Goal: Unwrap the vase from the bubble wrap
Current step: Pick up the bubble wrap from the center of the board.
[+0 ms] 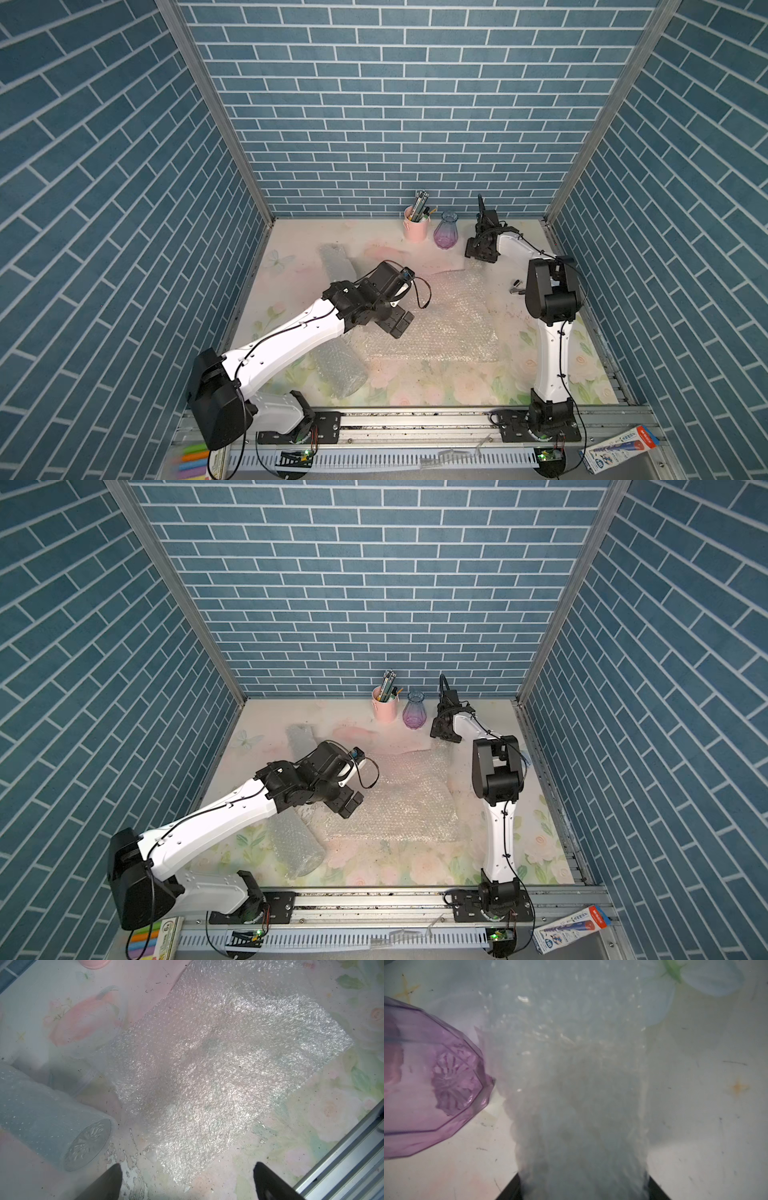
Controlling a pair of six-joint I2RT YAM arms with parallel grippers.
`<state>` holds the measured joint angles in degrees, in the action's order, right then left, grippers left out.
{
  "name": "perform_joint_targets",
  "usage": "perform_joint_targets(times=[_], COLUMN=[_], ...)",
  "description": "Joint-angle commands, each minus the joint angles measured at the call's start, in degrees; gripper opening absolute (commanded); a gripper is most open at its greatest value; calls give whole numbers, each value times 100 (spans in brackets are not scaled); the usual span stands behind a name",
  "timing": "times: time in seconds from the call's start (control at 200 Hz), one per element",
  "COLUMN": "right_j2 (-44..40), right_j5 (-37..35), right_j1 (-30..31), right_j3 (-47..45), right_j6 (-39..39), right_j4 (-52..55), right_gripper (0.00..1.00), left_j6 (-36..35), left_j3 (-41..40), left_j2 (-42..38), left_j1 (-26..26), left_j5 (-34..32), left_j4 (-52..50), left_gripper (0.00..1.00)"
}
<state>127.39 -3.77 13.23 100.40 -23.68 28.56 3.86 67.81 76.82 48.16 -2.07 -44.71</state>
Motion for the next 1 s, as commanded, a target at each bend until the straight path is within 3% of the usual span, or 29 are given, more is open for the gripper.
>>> perform_joint_targets(times=[0.0,0.395,0.71,0.995], right_j2=[-635,-1406,-1955,-3014], right_j5=[-349,-736,-709,-643], right_j1=[-4,-64,-454,-516], right_j3=[-103,-381,-205,-562], right_j6=[134,541,687,653], right_j4=[-343,-635,-432,-56], right_gripper=[40,40,40,40], left_j6=[-96,-63,-52,60], left_j3=[-70,-112,-93,-88], left_j2=[-58,-31,-1,-153], left_j1=[-25,-43,-70,-283], left_j5=[127,163,154,192], left_j4=[137,172,117,118], left_gripper=[99,99,99,99])
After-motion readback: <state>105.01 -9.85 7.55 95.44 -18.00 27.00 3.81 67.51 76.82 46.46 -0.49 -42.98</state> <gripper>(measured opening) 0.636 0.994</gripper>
